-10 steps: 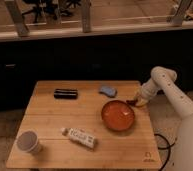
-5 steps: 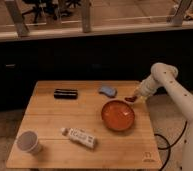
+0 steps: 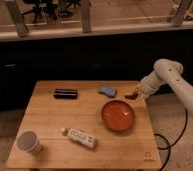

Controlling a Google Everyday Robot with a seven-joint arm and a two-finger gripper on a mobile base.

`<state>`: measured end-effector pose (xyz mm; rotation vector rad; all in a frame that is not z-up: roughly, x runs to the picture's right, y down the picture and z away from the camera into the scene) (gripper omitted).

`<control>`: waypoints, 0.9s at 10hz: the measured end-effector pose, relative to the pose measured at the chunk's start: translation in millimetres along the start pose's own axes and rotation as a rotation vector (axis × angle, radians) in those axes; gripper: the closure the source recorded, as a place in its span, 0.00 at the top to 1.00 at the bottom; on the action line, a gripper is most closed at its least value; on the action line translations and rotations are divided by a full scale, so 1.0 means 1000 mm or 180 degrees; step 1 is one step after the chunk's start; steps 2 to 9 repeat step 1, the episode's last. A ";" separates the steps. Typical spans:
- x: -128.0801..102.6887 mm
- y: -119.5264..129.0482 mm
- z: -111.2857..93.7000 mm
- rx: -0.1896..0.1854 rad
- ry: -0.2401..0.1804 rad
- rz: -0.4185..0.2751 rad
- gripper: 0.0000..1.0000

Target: Place the pepper in the ceramic bowl

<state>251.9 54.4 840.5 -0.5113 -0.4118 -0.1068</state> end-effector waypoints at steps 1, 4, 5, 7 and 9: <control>-0.007 0.005 -0.006 0.0019 -0.0031 -0.0046 0.00; -0.007 0.005 -0.006 0.0019 -0.0031 -0.0046 0.00; -0.007 0.005 -0.006 0.0019 -0.0031 -0.0046 0.00; -0.007 0.005 -0.006 0.0019 -0.0031 -0.0046 0.00; -0.007 0.005 -0.006 0.0019 -0.0031 -0.0046 0.00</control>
